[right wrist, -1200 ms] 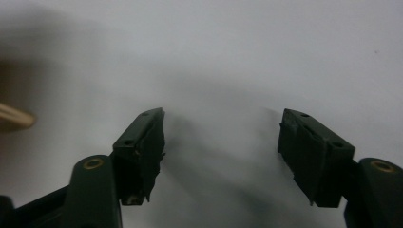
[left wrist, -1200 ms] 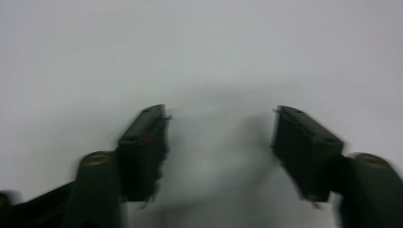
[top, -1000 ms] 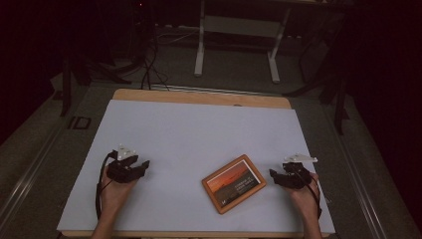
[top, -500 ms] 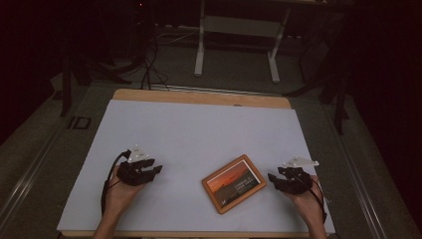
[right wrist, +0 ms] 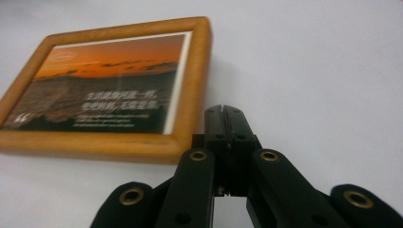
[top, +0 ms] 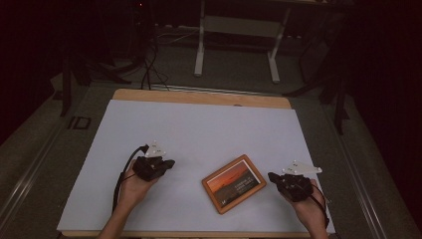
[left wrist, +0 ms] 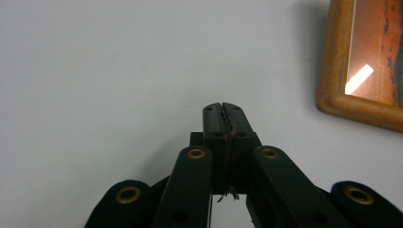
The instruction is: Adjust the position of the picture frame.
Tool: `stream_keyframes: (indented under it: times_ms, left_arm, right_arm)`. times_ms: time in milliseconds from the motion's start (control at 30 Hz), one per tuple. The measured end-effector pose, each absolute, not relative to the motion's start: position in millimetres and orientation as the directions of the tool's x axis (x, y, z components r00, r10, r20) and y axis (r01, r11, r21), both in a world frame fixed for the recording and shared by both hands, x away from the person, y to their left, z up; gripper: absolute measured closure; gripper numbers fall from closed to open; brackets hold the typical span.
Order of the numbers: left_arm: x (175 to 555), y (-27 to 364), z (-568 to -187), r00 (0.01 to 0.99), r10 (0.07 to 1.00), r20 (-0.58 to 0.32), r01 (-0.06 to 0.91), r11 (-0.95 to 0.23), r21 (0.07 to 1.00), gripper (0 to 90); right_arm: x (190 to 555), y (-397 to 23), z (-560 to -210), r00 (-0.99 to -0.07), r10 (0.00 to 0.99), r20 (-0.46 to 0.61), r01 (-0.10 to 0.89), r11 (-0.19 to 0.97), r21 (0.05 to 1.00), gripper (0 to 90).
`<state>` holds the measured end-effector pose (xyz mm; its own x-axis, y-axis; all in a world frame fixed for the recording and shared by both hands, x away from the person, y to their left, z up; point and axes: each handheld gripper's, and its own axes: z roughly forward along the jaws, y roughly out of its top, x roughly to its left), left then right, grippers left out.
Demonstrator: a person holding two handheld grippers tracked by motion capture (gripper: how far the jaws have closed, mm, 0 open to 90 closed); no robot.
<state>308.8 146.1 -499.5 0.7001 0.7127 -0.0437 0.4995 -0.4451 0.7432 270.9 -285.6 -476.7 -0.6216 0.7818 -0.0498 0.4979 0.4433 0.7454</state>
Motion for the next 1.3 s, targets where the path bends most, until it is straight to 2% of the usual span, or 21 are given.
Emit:
stream_keyframes:
  times_ms: [700, 867, 1033, 1300]
  left_arm:
    - [328, 65, -523, 0.823, 0.565, -0.054, 0.443, -0.580, 0.684, 89.7]
    - [322, 54, -528, 0.859, 0.510, -0.054, 0.417, -0.633, 0.652, 89.8]
    - [316, 51, -528, 0.868, 0.488, -0.092, 0.425, -0.634, 0.647, 89.8]
    - [298, 31, -533, 0.909, 0.393, -0.139, 0.382, -0.655, 0.652, 89.7]
  right_arm:
    - [247, -274, -501, -0.676, 0.736, -0.035, 0.522, 0.511, 0.683, 90.0]
    - [250, -273, -501, -0.674, 0.738, -0.039, 0.526, 0.516, 0.676, 90.0]
    - [253, -275, -501, -0.662, 0.749, -0.039, 0.537, 0.510, 0.673, 90.0]
    - [269, -281, -504, -0.624, 0.780, -0.038, 0.569, 0.488, 0.662, 90.0]
